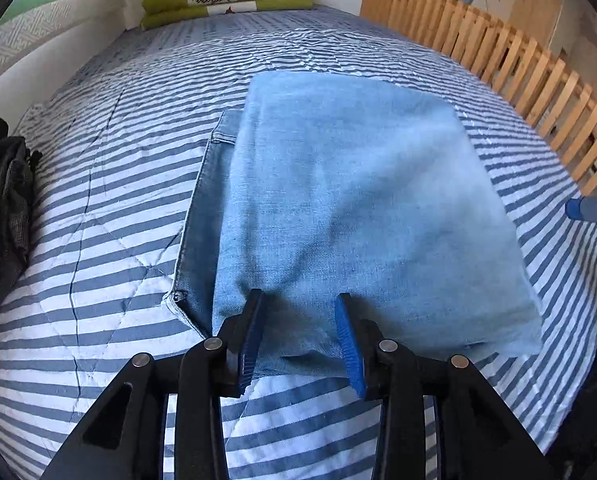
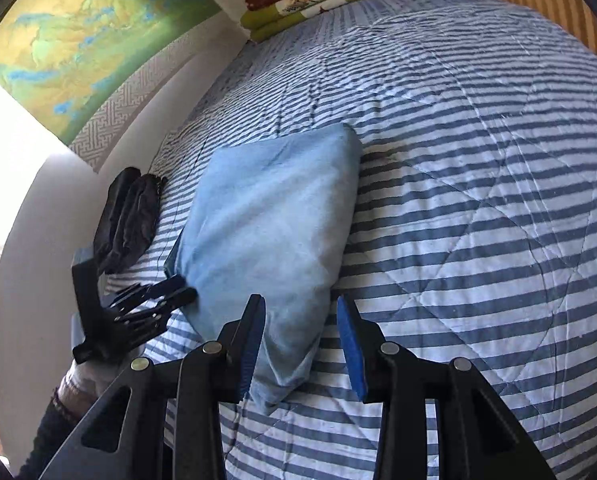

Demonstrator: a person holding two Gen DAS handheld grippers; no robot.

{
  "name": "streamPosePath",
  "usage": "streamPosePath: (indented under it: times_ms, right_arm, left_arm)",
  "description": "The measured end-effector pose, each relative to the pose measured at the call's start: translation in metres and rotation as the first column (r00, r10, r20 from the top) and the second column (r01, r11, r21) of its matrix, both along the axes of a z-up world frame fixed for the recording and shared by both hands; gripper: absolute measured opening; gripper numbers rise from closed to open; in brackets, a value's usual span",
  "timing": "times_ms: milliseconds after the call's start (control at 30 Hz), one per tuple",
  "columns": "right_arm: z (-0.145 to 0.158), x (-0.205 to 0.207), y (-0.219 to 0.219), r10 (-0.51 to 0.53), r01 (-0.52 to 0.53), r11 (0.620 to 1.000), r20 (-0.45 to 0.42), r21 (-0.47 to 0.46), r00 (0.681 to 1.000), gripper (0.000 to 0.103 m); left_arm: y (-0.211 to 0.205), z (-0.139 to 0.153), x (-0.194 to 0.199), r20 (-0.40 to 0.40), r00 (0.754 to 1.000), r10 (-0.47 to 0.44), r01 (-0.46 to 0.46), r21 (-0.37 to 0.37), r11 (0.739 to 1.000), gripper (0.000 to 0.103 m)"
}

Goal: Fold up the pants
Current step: 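Grasp the folded denim bundle's edge with both tools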

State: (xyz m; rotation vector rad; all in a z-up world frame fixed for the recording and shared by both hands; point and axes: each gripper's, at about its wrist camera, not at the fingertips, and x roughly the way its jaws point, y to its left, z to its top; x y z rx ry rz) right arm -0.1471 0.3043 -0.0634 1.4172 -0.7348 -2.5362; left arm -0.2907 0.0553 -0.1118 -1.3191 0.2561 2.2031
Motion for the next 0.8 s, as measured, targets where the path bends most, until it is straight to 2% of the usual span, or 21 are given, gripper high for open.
streamPosePath:
  times_ms: [33, 67, 100, 133, 200, 267, 400, 533, 600, 667, 700, 733, 767, 800]
  right_arm:
    - [0.007, -0.004, -0.004, 0.005, -0.006, 0.999, 0.005, 0.032, 1.000, 0.036]
    - [0.014, -0.010, -0.007, 0.008, -0.009, 0.998, 0.006, 0.067, 1.000, 0.041]
    - [0.019, -0.013, -0.008, 0.006, -0.006, 0.996, 0.003, 0.091, 1.000, 0.052]
    - [0.022, -0.019, -0.007, -0.002, 0.003, 0.994, -0.006, 0.113, 1.000, 0.057]
    - [0.023, -0.030, -0.006, -0.027, 0.032, 0.989, -0.030, 0.143, 0.999, 0.070]
    - [0.012, -0.044, -0.004, -0.043, 0.047, 0.984, -0.022, 0.170, 0.999, 0.074]
    - [-0.023, -0.066, 0.003, -0.070, 0.065, 0.993, 0.043, 0.100, 0.997, 0.075]
    - [-0.055, -0.082, 0.015, -0.095, 0.093, 0.995, 0.104, 0.030, 0.990, 0.075]
    - [-0.067, -0.088, 0.022, -0.111, 0.115, 0.993, 0.125, -0.023, 0.986, 0.075]
    - [-0.075, -0.093, 0.021, -0.111, 0.117, 0.993, 0.141, -0.032, 0.984, 0.075]
    - [-0.079, -0.096, 0.016, -0.100, 0.104, 0.994, 0.147, -0.018, 0.984, 0.074]
    - [-0.081, -0.097, 0.009, -0.082, 0.081, 0.997, 0.151, 0.016, 0.985, 0.075]
    - [-0.083, -0.097, -0.003, -0.051, 0.041, 0.997, 0.156, 0.068, 0.986, 0.075]
    - [-0.083, -0.096, -0.021, 0.000, -0.024, 0.988, 0.154, 0.151, 0.988, 0.075]
  left_arm:
    - [-0.007, 0.008, 0.000, -0.001, 1.000, 0.010, -0.010, 0.022, 1.000, 0.038]
    - [-0.014, 0.020, 0.000, -0.023, 1.000, 0.018, -0.017, 0.049, 0.999, 0.039]
    - [-0.021, 0.031, -0.002, -0.042, 0.999, 0.027, -0.024, 0.067, 0.997, 0.046]
    - [-0.030, 0.041, -0.009, -0.047, 0.998, 0.047, -0.043, 0.086, 0.995, 0.051]
    - [-0.044, 0.056, -0.024, -0.010, 0.997, 0.075, -0.073, 0.134, 0.988, 0.079]
    - [-0.051, 0.059, -0.048, 0.044, 0.995, 0.092, -0.098, 0.169, 0.981, 0.084]
    - [-0.032, 0.047, -0.085, 0.151, 0.986, 0.074, -0.102, 0.181, 0.978, 0.088]
    - [-0.001, 0.014, -0.112, 0.210, 0.976, 0.065, -0.095, 0.135, 0.986, 0.088]
    - [0.008, 0.006, -0.120, 0.197, 0.977, 0.078, -0.102, 0.114, 0.988, 0.088]
    - [0.018, 0.000, -0.127, 0.157, 0.983, 0.097, -0.111, 0.082, 0.990, 0.088]
    - [0.024, -0.003, -0.130, 0.107, 0.988, 0.107, -0.112, 0.044, 0.993, 0.088]
    - [0.029, -0.008, -0.136, 0.043, 0.991, 0.130, -0.129, -0.030, 0.991, 0.088]
    - [0.035, -0.016, -0.143, 0.001, 0.989, 0.145, -0.145, -0.094, 0.985, 0.089]
    - [0.038, -0.022, -0.150, -0.006, 0.989, 0.149, -0.149, -0.124, 0.981, 0.090]
